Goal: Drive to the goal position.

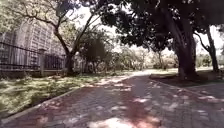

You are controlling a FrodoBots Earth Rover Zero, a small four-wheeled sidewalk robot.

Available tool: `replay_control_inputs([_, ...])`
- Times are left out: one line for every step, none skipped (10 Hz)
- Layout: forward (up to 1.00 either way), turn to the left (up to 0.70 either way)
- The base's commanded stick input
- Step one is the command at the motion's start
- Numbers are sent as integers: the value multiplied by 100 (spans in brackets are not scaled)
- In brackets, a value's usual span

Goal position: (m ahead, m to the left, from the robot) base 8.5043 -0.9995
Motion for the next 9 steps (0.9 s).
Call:
replay_control_inputs([70, 0])
replay_control_inputs([70, 0])
replay_control_inputs([70, 0])
replay_control_inputs([70, 0])
replay_control_inputs([70, 0])
replay_control_inputs([70, 0])
replay_control_inputs([70, 0])
replay_control_inputs([70, 0])
replay_control_inputs([70, 0])
